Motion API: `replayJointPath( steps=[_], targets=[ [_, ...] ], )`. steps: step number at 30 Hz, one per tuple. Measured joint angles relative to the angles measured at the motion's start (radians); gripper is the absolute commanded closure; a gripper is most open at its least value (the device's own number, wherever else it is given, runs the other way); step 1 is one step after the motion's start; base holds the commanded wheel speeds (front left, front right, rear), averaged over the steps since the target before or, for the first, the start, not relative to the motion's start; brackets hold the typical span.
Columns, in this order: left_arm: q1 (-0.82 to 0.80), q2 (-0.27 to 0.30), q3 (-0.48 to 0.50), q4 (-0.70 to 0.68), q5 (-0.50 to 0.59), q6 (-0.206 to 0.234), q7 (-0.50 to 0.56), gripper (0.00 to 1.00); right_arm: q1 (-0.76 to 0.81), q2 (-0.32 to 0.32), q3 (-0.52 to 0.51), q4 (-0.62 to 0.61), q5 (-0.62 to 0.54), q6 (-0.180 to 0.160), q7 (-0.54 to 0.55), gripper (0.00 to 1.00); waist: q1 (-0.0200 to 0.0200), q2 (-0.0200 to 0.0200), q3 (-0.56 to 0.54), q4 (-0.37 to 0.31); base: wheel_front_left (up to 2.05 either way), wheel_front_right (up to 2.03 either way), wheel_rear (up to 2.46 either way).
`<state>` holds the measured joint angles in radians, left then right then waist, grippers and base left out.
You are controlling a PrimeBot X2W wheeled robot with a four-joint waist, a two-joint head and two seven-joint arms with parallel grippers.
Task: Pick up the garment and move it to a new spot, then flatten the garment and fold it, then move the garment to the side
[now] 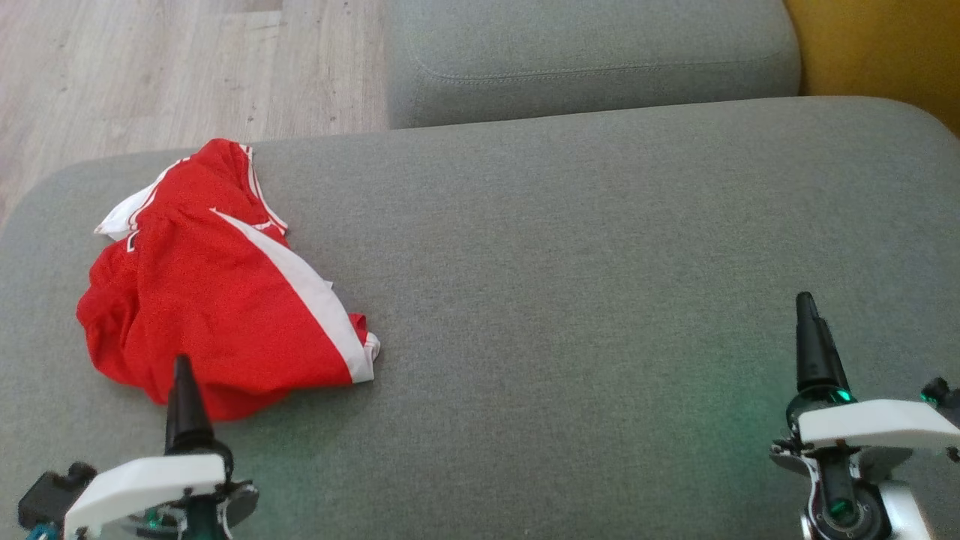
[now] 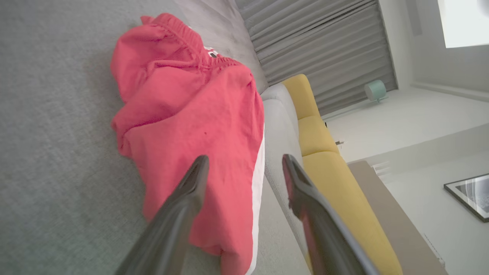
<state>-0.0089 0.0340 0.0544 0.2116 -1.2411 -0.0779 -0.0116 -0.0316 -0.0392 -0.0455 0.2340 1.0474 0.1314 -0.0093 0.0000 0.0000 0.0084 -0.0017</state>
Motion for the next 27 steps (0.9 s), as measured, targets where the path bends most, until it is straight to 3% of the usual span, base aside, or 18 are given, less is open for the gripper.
replayJointPath(
  steps=[9,27],
  targets=[
    [-0.007,0.000,-0.069,-0.048,0.199,0.018,-0.026,0.00,-0.004,0.000,0.028,-0.032,-0.198,0.000,-0.024,0.00,0.0000,0.0000,0.008,0.002,0.00,0.00,0.00],
    [-0.015,0.013,-0.179,-0.058,0.524,0.043,-0.078,0.00,-0.004,0.000,0.072,-0.044,-0.475,0.000,-0.078,0.00,0.0000,0.0000,0.016,-0.011,0.00,0.00,0.00]
  ],
)
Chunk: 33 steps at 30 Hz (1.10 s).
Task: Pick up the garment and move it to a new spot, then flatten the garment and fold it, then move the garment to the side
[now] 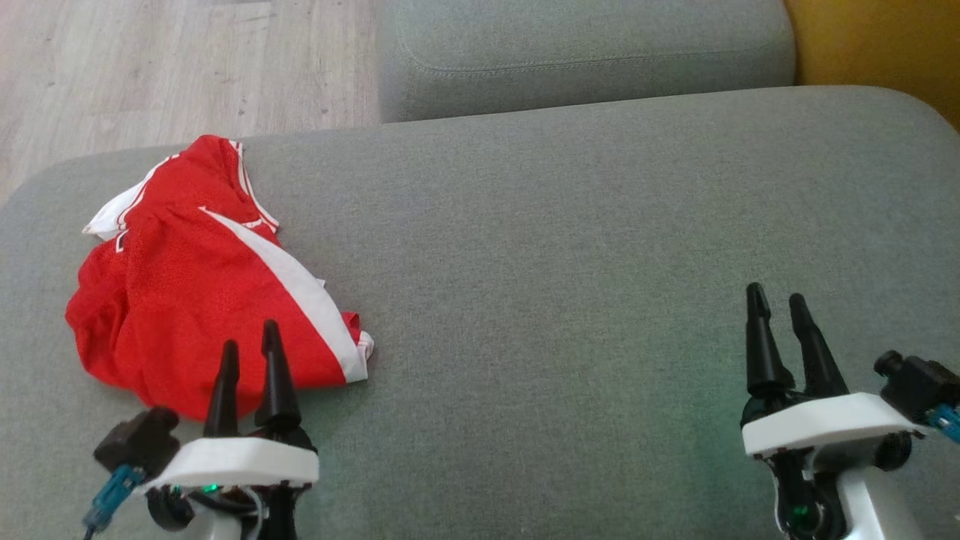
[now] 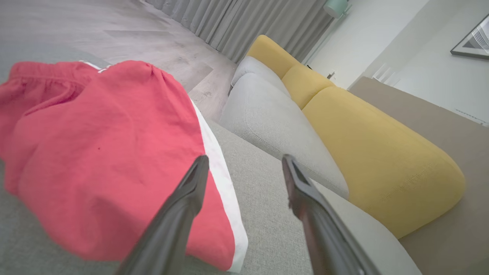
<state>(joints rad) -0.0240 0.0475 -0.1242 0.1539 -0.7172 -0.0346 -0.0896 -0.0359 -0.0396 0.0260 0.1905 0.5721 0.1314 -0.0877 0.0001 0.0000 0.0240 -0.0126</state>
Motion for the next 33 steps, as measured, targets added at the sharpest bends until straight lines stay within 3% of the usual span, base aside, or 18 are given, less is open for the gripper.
replayJointPath(
  steps=[13,25,33],
  targets=[
    [-0.014,0.031,-0.081,0.001,0.178,0.037,-0.036,0.00,-0.018,0.000,0.028,-0.014,-0.212,0.000,-0.036,0.00,0.0000,0.0000,0.001,-0.007,0.00,0.00,0.00],
    [-0.039,0.074,-0.167,-0.010,0.344,0.098,-0.071,0.00,-0.026,-0.001,0.052,-0.031,-0.392,0.000,-0.070,0.00,0.0000,0.0000,0.002,-0.009,0.00,0.00,0.00],
    [-0.050,0.090,-0.219,-0.011,0.428,0.141,-0.091,0.00,-0.027,-0.002,0.081,-0.043,-0.449,0.000,-0.092,0.00,0.0000,0.0000,-0.002,-0.007,0.00,0.00,0.00]
  ],
)
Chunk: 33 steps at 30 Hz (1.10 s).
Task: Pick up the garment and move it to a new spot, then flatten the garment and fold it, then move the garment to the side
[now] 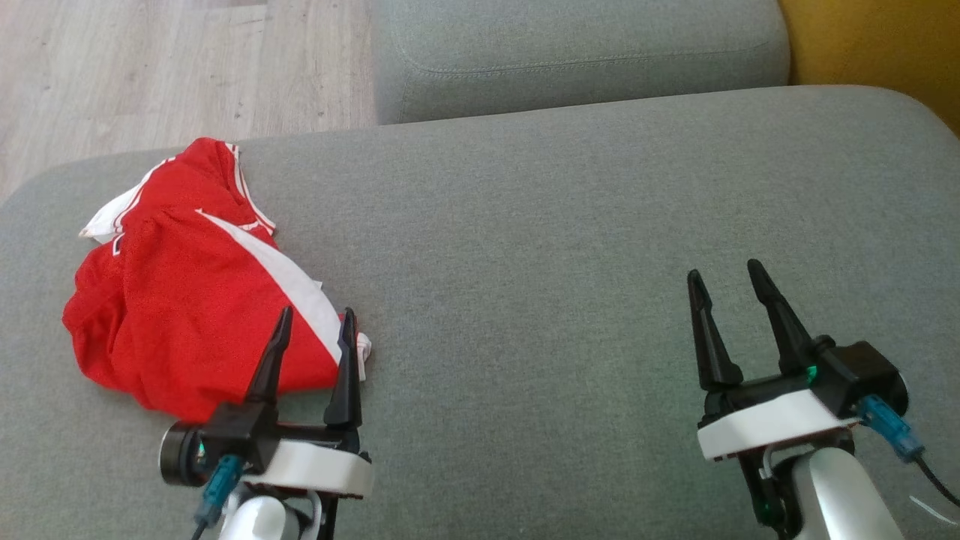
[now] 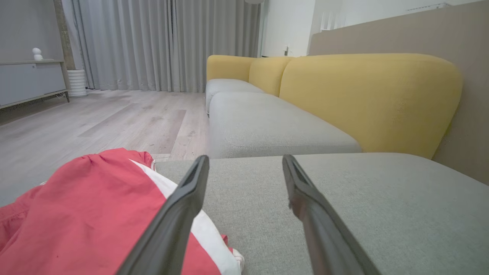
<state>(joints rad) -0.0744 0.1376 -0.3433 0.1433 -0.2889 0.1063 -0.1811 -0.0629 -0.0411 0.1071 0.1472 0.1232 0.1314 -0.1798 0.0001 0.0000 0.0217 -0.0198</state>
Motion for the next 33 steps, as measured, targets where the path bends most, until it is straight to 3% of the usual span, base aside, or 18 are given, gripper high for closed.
replayJointPath(
  steps=[12,24,33],
  targets=[
    [0.017,-0.057,0.097,-0.022,-0.035,-0.028,-0.035,0.00,0.001,-0.001,-0.016,0.019,0.121,0.000,-0.036,0.00,0.0000,0.0000,-0.005,-0.002,0.00,0.00,0.00],
    [0.036,-0.080,0.119,0.033,0.119,-0.055,-0.071,0.00,0.001,-0.001,0.014,0.077,0.101,0.000,-0.071,0.00,0.0000,0.0000,-0.008,-0.005,0.00,0.00,0.00],
    [0.036,-0.083,0.126,0.044,0.124,-0.072,-0.071,0.00,0.000,-0.001,0.016,0.082,0.106,0.000,-0.071,0.00,-0.0001,0.0000,-0.009,0.001,0.00,0.00,0.00]
  ],
)
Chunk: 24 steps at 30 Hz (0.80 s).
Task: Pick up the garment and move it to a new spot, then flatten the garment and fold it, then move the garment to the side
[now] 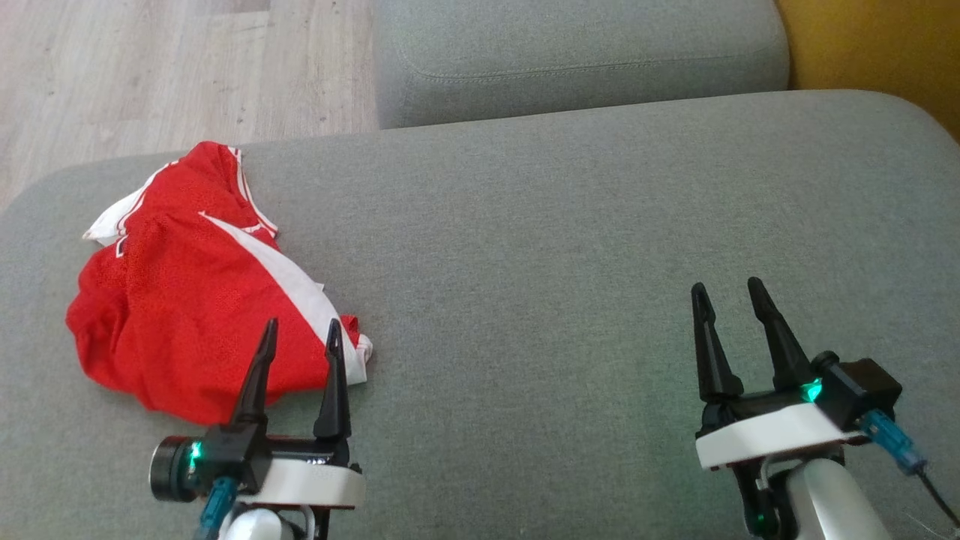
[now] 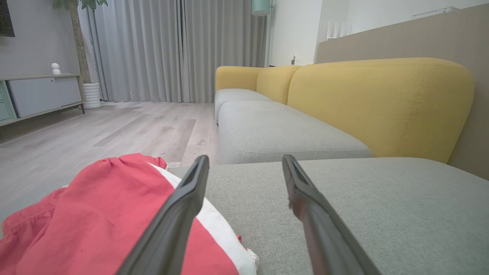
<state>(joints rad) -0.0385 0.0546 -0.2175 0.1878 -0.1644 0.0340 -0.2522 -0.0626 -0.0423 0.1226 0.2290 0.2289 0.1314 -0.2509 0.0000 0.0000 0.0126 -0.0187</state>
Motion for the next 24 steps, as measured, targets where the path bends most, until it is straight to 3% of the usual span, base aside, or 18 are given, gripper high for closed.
replayJointPath(
  steps=[15,24],
  targets=[
    [0.000,-0.003,0.011,-0.002,0.007,0.001,0.000,0.00,0.000,-0.001,0.051,0.007,0.009,0.000,0.000,0.00,0.0000,0.0000,-0.012,0.054,0.00,0.00,0.00],
    [0.010,-0.003,0.029,-0.005,0.007,0.011,0.000,0.00,0.004,-0.002,0.105,0.012,0.019,0.000,0.000,0.00,0.0000,0.0000,-0.031,0.138,0.00,0.00,0.00]
  ],
)
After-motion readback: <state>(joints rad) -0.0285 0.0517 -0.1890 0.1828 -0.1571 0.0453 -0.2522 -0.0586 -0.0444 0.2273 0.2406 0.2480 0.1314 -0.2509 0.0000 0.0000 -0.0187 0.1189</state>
